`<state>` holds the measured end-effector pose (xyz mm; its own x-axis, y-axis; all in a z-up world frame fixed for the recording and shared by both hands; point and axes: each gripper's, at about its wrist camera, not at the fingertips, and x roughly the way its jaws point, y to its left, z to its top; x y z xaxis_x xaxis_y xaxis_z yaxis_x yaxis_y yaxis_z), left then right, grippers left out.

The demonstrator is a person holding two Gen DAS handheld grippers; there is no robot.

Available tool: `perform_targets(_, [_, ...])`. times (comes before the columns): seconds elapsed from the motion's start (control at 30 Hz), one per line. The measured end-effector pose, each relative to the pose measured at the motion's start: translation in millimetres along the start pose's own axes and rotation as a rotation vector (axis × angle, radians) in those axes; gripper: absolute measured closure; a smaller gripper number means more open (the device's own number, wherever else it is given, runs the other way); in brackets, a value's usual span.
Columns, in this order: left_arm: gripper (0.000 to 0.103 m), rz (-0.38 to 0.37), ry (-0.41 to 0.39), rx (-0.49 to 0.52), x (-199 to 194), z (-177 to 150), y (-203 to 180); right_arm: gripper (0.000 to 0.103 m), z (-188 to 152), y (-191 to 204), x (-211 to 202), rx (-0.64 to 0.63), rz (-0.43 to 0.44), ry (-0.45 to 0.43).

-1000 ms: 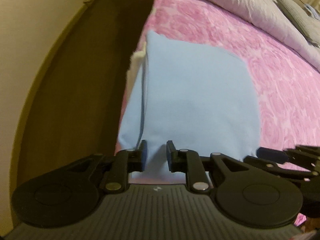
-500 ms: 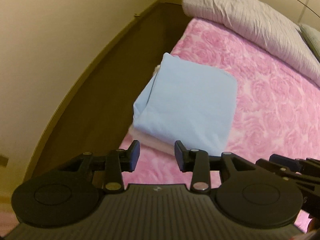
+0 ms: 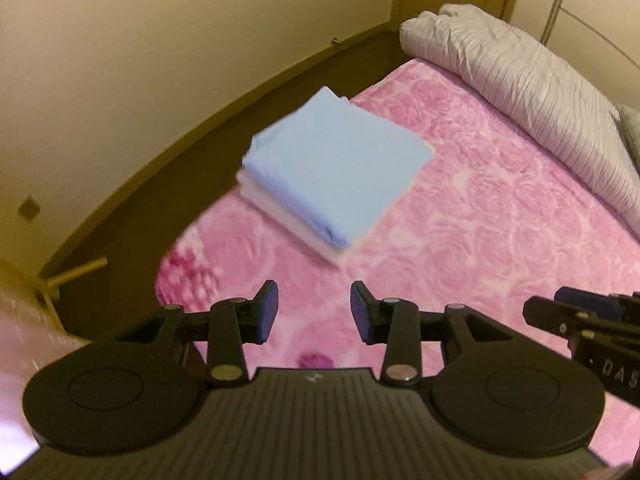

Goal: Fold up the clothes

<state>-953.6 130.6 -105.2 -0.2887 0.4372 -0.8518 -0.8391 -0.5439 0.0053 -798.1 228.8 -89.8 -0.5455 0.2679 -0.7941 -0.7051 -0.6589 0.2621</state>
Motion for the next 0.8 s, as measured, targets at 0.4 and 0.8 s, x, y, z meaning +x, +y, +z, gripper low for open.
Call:
perform_targets(0.4, [0.067,0.096,-0.051,-0.074,-41,-70,-62,0.066,-33,-34,-39,-0.148,0.007,-0.008])
perform_targets(0.8, [0.067,0.055,-0.055,-0.142,-36,-58,-87,0.066,-22,-70,-50,-0.173,0.038,0.003])
